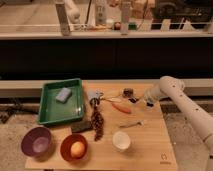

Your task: Place brush in table surface

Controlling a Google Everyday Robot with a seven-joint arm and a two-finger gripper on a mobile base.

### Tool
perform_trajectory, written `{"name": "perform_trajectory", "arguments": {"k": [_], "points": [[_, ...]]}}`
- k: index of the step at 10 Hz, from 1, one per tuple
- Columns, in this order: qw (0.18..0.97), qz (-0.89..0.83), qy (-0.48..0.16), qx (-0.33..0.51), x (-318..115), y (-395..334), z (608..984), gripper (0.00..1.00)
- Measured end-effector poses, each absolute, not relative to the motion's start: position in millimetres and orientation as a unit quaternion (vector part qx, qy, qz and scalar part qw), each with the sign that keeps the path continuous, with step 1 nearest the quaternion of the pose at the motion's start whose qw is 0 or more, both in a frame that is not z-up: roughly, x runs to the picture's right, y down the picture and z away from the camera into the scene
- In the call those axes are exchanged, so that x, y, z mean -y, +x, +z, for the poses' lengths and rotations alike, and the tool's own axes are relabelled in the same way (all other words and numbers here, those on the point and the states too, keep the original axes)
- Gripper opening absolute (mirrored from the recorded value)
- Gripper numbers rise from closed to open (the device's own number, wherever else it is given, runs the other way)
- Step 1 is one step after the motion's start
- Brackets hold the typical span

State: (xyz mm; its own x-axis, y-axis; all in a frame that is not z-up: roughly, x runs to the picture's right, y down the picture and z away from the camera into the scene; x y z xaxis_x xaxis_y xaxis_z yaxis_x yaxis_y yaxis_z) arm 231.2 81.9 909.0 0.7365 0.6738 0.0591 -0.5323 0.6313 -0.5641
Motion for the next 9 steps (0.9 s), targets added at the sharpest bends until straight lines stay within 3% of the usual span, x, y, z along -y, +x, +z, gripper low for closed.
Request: {"name": "perform_trajectory", "arguments": {"k": [2,9], "points": [[0.892,0.334,-0.278,0.123,-91.3,230.1,911.9,0.8],[0.901,0.3,-0.298,0.099,-97.9,219.6,911.7,0.8]]}}
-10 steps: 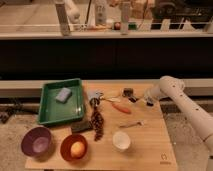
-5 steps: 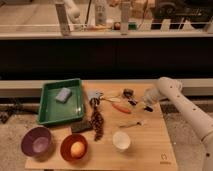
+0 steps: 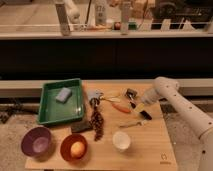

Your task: Place brush in table surface

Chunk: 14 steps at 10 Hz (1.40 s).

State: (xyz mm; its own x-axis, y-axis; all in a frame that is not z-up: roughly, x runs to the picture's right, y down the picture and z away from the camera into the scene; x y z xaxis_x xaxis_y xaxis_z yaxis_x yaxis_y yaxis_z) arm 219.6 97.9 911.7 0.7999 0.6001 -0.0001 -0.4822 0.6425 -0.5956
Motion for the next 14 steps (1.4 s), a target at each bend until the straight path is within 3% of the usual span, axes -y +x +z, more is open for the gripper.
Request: {"name": "perform_trajectory", "arguments": {"k": [14], "points": [[0.917,0.249,-0.302,0.081,-90.2,205.2,906.8,0.8]]}}
